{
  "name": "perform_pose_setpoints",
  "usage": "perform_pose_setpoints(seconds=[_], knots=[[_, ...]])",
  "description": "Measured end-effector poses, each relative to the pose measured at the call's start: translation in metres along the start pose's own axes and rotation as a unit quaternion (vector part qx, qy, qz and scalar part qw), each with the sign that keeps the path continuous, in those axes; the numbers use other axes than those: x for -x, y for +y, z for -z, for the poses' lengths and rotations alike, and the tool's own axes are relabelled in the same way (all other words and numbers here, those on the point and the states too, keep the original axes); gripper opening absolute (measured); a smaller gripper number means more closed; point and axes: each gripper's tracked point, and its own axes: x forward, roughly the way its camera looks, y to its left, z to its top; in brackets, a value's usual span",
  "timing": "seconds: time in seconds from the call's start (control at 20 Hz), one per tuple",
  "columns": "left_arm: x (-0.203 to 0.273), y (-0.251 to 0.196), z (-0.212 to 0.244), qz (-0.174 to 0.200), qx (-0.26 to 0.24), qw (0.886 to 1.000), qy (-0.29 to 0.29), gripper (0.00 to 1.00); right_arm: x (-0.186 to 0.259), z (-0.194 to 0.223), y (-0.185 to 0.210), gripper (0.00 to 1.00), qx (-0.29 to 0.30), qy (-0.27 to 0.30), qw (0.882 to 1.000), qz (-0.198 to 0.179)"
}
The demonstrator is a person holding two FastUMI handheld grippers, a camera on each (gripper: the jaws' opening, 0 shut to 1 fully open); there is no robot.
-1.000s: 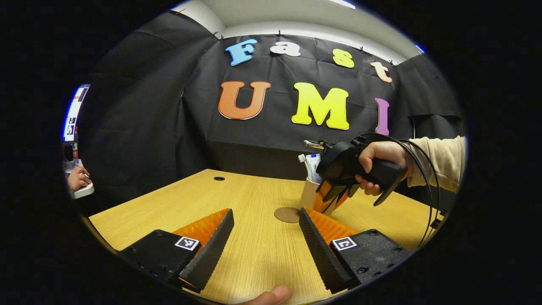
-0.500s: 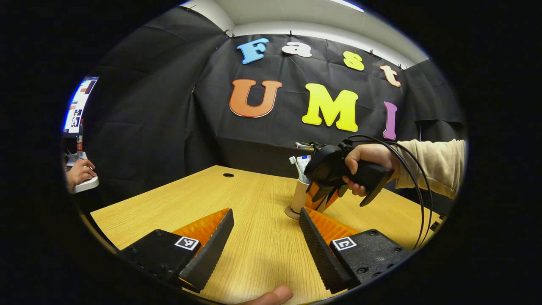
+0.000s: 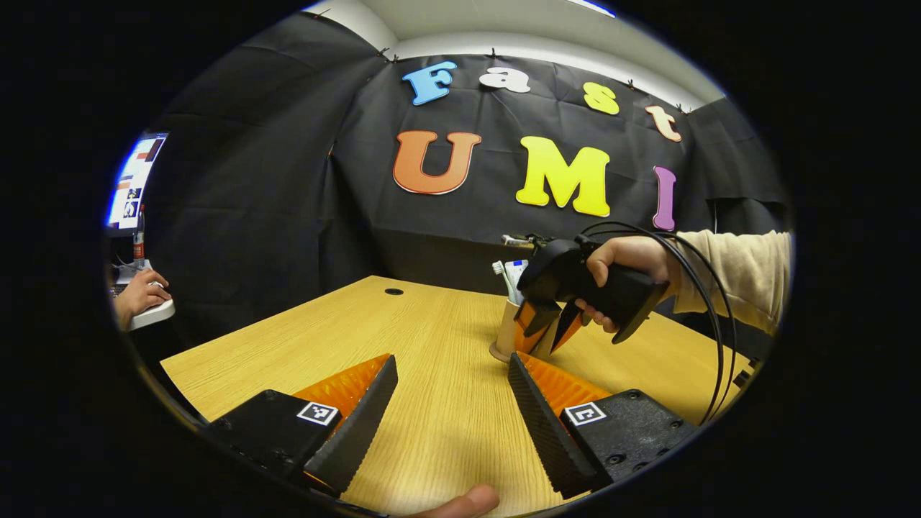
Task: Put the toothbrush and toothpaste on the desktop into the cup, then pick up the cup and place it on the coaster on the desktop.
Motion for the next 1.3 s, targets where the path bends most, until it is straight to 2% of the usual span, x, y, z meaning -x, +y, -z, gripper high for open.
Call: perform_pose_setpoints(seconds=[0.05,0.15,0.25,0.4,0.5,0.65,0.75,0.95,1.15,1.3], knots=[[0.001,-0.001,0.000,0.000,-0.004,1.000,0.002,0.98,0.004,0.003,0.002,0.83,-0.006,-0.005,1.000,-0.003],[0.003,-0.005,0.001,0.005,-0.003,1.000,0.006,0.98,0.006,0.012,0.000,0.86,-0.015,-0.017,1.000,-0.007],[0.006,-0.006,0.000,0.009,-0.005,1.000,0.006,0.98,0.017,0.023,-0.003,1.00,-0.016,-0.038,0.999,0.003],[0.012,0.002,-0.009,-0.003,-0.016,1.000,-0.004,0.98,0.045,0.037,-0.002,0.98,-0.029,-0.085,0.996,-0.009],[0.014,0.000,-0.011,0.003,-0.006,1.000,-0.004,0.98,0.073,0.049,-0.012,0.98,-0.026,-0.141,0.990,0.002],[0.019,-0.006,-0.022,0.013,-0.011,1.000,-0.012,0.98,0.115,0.069,-0.032,0.97,-0.035,-0.229,0.972,0.043],[0.022,-0.006,-0.031,0.009,-0.025,0.999,-0.019,0.98,0.146,0.097,-0.043,0.98,-0.046,-0.270,0.961,0.048],[0.042,-0.031,-0.053,0.034,-0.023,0.998,-0.038,0.98,0.202,0.152,-0.066,0.98,-0.082,-0.357,0.929,0.059],[0.059,-0.067,-0.060,0.063,-0.024,0.997,-0.046,0.98,0.235,0.208,-0.083,0.98,-0.106,-0.427,0.895,0.076],[0.073,-0.090,-0.059,0.081,-0.018,0.996,-0.037,0.98,0.249,0.238,-0.088,0.98,-0.111,-0.461,0.875,0.099]])
